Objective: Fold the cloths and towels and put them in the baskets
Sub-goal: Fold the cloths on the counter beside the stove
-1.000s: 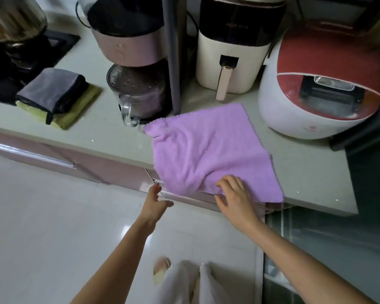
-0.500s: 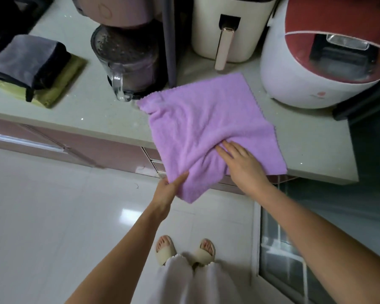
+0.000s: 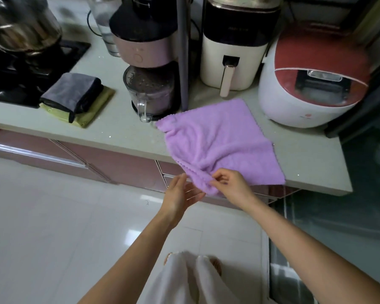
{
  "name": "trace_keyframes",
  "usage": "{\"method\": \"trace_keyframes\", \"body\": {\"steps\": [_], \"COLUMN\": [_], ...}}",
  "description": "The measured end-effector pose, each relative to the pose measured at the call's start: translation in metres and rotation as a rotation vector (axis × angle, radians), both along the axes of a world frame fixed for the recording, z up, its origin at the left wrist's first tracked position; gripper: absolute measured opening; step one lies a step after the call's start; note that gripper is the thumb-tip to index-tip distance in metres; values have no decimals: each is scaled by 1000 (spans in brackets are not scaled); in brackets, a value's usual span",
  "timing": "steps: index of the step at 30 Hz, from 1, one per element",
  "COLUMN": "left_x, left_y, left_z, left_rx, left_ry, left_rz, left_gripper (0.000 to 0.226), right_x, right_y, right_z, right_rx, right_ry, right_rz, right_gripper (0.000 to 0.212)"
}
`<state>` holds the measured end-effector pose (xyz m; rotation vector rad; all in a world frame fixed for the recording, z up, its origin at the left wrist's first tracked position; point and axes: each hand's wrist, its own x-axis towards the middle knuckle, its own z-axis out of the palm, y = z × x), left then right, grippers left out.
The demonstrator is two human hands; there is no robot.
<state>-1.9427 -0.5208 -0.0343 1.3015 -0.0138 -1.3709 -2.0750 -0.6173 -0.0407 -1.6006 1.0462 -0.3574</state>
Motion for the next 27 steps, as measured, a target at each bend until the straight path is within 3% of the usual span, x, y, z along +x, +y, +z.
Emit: {"method": "trace_keyframes", "body": {"steps": [2, 6, 9, 12, 15, 17, 19, 22, 24, 27], "left_x": [-5, -14, -15, -15, -23, -25, -21, -13, -7, -1], "left_y": [2, 3, 5, 5, 2, 1, 0, 2, 6, 10], "left_z": [0, 0, -4, -10, -2, 3, -3, -12, -17, -21], "left_rx": [-12, 8, 42, 0, 5, 49, 109, 175, 184, 160], "left_ry": [-150, -561, -849, -988, -729, -477, -377, -311, -231, -121], "left_rz": [3, -52, -117, -214, -225, -205, -211, -323, -281, -104], "left_gripper": [13, 34, 37, 29, 13, 16, 22, 13, 24, 32], "right_x": [1, 2, 6, 9, 11, 11, 5, -23, -50, -86], "right_y": [-3, -2, 1, 5, 7, 9, 8, -5, -19, -38], "right_z": [3, 3, 7, 12, 13, 16, 16, 7, 2, -4], "right_rx": [48, 248, 399, 456, 456, 417, 315, -266, -620, -842], "right_ry": [8, 48, -45, -111, -113, -82, -34, 281, 565, 908], "right_rz": [-77, -207, -246, -263, -229, -166, -135, -34, 134, 367], "right_gripper": [18, 17, 23, 21, 17, 16, 15, 13, 18, 44]}}
